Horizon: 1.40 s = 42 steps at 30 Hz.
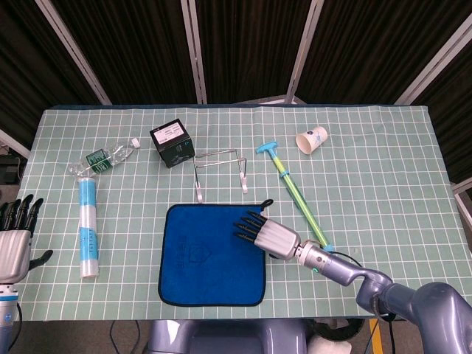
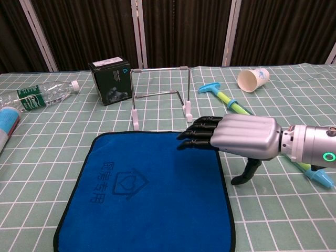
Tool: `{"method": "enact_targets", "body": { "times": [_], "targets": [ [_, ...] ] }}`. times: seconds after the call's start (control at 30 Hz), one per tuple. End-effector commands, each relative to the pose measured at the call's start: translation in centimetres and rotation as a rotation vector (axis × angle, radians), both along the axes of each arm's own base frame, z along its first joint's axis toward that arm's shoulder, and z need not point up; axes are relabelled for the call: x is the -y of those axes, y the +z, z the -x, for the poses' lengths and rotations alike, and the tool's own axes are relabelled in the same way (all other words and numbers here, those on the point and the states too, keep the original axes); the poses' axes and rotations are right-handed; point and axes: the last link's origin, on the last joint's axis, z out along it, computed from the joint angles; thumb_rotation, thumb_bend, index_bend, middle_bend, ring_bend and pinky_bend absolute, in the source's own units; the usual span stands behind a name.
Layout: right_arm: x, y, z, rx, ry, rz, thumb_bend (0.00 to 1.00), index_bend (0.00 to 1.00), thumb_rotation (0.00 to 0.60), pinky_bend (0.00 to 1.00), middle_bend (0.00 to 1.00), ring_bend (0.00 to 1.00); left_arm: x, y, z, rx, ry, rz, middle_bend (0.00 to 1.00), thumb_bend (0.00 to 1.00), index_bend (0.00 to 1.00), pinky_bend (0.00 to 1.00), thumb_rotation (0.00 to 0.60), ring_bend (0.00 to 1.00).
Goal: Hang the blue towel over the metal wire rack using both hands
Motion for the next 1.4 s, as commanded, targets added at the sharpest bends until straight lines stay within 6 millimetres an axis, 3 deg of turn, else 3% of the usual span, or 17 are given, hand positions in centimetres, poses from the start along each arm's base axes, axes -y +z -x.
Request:
{"method": "enact_targets", "body": {
  "times": [0.03, 0.7, 0.87, 1.0, 1.13, 1.3, 1.4],
  "targets": [
    [0.1, -0.1, -0.3, 0.009, 0.001, 0.001, 0.04, 0.09, 0.600, 0.00, 0.00, 0.00, 0.0, 0.0, 0.0, 0.001, 0.001, 0.001, 0.00, 0.05, 0.00, 0.00, 0.600, 0.00],
    [0.0, -1.3, -1.5, 0.041, 0.000, -0.012, 0.05, 0.12, 0.600, 0.00, 0.00, 0.00, -0.1, -0.1, 0.1, 0.002, 0.006, 0.005, 0.00, 0.06, 0.00, 0.00, 0.600, 0.00],
    [-0.2, -1.6, -1.8, 0.049, 0.004, -0.026, 0.13, 0.16, 0.600, 0.00, 0.00, 0.00, -0.1, -0.2, 0.2, 0.000, 0.007, 0.009, 0.00, 0.06, 0.00, 0.00, 0.600, 0.00],
    [-0.5, -1.6, -2.0, 0.058, 0.007, -0.041, 0.26, 0.24, 0.600, 0.00, 0.02, 0.00, -0.2, -0.2, 0.2, -0.001, 0.007, 0.012, 0.00, 0.06, 0.00, 0.00, 0.600, 0.00],
    [-0.7, -1.7, -2.1, 0.074, 0.004, -0.053, 0.31, 0.34, 0.600, 0.00, 0.02, 0.00, -0.2, -0.3, 0.2, -0.003, 0.008, 0.018, 0.00, 0.05, 0.00, 0.00, 0.600, 0.00],
    [-0.8, -1.7, -2.1, 0.094, 0.006, -0.054, 0.37, 0.64, 0.600, 0.00, 0.04, 0.00, -0.7, -1.0, 0.0, -0.006, -0.016, 0.058, 0.00, 0.06, 0.00, 0.00, 0.600, 0.00],
    [-0.8, -1.7, -2.2, 0.107, 0.007, -0.055, 0.41, 0.73, 0.600, 0.00, 0.05, 0.00, -1.3, -1.8, -0.4, -0.014, -0.058, 0.106, 0.00, 0.06, 0.00, 0.00, 0.600, 0.00]
  ]
}}
